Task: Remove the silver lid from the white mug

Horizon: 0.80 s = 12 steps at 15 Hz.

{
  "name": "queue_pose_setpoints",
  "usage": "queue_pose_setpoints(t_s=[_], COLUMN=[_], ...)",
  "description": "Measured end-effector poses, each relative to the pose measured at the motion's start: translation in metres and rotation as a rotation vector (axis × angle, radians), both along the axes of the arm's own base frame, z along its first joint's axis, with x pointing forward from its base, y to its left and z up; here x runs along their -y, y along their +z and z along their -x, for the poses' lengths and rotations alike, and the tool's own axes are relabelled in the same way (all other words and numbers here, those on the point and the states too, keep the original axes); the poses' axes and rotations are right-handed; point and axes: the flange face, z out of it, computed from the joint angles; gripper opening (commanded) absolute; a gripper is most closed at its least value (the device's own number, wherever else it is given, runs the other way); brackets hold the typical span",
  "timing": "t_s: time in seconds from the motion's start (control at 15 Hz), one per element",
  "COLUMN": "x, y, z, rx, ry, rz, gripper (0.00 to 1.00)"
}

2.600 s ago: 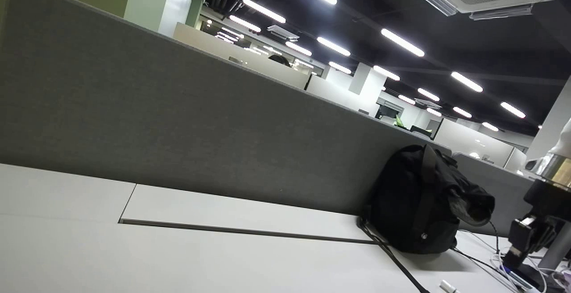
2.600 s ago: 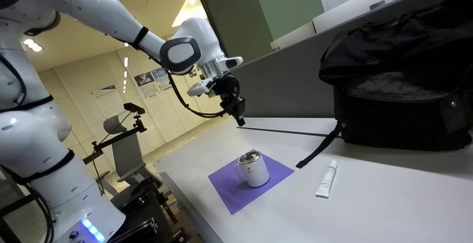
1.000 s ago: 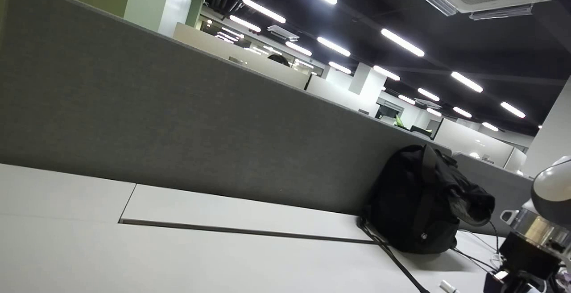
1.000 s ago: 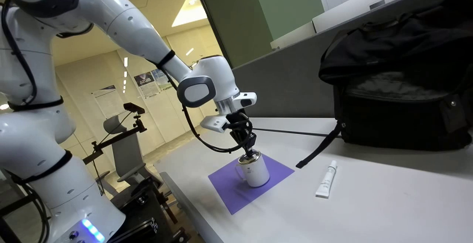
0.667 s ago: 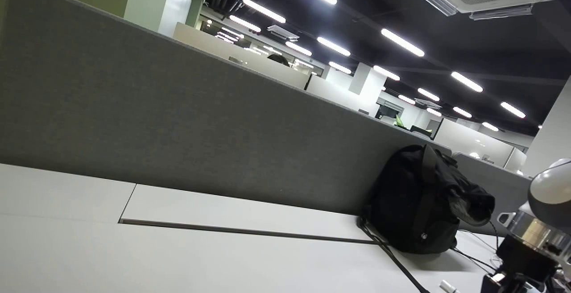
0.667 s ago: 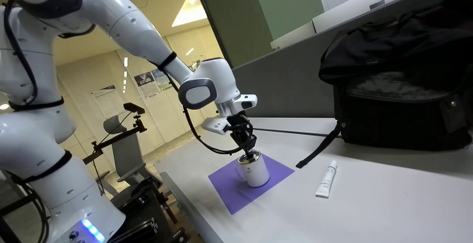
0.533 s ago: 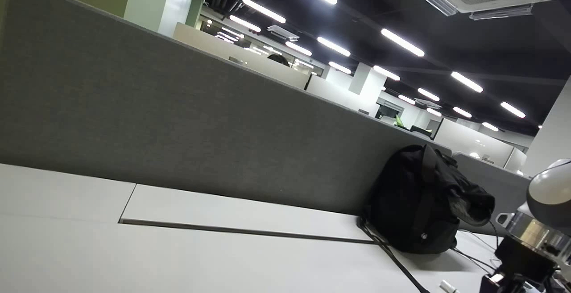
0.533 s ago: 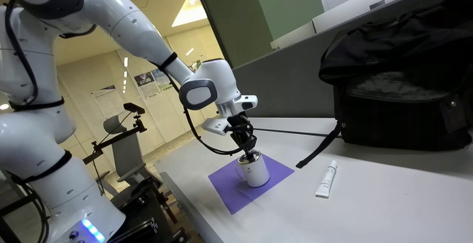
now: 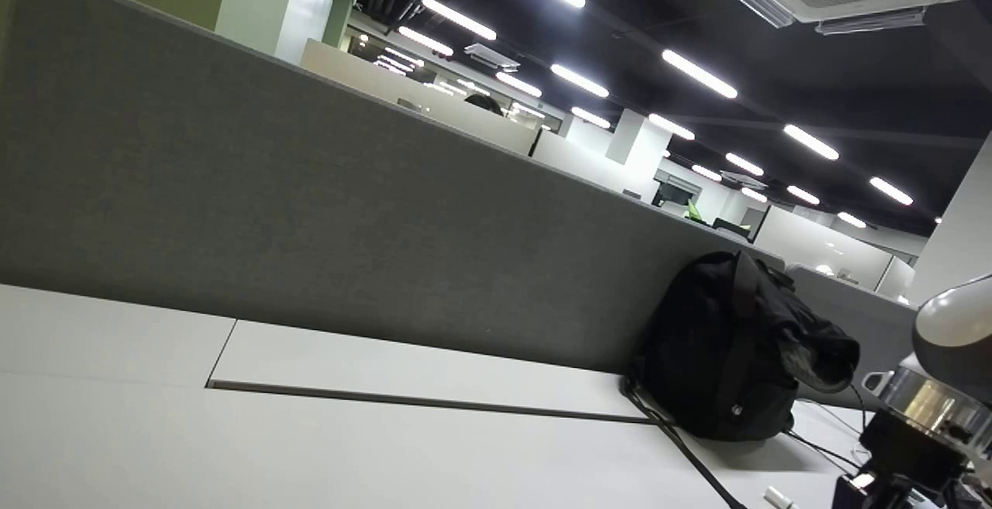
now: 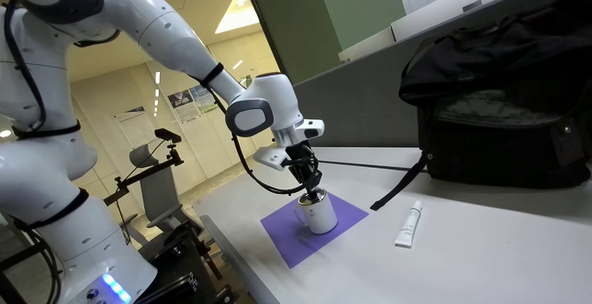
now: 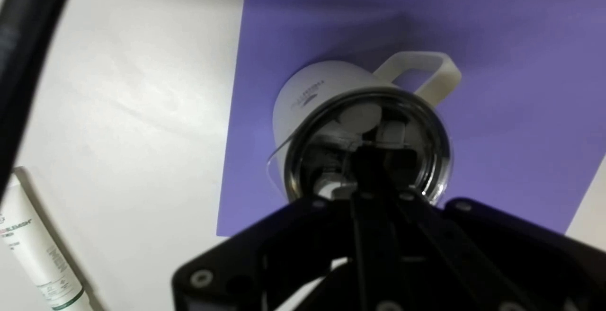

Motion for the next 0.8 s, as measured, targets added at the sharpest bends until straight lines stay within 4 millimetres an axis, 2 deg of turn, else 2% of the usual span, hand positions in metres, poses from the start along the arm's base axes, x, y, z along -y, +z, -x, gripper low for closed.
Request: queue_pose_setpoints(t_s=[0.8], x=[-0.0024], y=[-0.0028], z=[-0.0021], rx=[-0.022], ry=[-0.017], rz=[-0.078], gripper=[0.00])
